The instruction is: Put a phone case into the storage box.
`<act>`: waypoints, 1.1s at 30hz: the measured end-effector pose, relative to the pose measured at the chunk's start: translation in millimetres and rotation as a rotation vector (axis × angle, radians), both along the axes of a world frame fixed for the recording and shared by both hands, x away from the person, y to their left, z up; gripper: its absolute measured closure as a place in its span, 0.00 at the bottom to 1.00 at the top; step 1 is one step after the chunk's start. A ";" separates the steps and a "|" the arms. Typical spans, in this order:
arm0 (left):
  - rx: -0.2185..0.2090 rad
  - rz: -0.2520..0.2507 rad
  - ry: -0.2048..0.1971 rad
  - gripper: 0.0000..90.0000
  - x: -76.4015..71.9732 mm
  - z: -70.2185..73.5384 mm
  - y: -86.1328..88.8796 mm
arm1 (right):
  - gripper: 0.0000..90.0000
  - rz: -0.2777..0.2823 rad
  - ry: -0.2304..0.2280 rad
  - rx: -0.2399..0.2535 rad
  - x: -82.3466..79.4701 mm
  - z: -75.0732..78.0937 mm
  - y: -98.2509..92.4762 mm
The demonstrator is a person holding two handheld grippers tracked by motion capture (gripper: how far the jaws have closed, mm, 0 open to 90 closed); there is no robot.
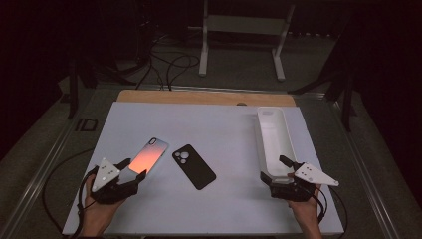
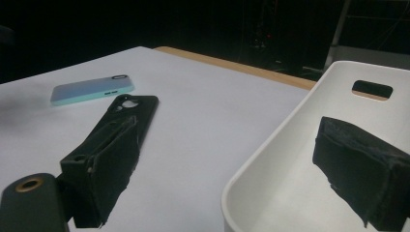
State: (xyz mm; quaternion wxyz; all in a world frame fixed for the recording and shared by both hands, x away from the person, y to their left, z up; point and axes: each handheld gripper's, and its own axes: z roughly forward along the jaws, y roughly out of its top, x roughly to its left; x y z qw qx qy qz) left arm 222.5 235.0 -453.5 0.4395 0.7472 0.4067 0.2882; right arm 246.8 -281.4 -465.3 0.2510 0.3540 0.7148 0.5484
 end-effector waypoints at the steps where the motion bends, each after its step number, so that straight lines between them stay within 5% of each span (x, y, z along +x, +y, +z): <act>1: 0.002 0.011 -0.003 0.23 -4.0 -0.5 3.8 | 0.10 0.000 0.001 0.000 0.0 0.0 0.3; 6: -0.023 0.038 0.007 0.01 -12.2 -4.3 20.1 | 0.10 0.005 -0.005 0.002 0.3 0.7 2.2; 11: -0.081 0.064 -0.003 0.00 -13.8 -8.6 32.2 | 0.10 0.010 -0.011 0.009 0.7 1.0 1.9; 21: -0.110 0.067 -0.013 0.00 -10.5 -14.3 32.9 | 0.10 0.015 -0.013 0.022 0.2 -2.0 -1.8; 33: -0.065 0.062 0.029 0.00 2.9 -6.6 21.4 | 0.10 0.013 -0.004 0.010 1.6 -3.0 -1.3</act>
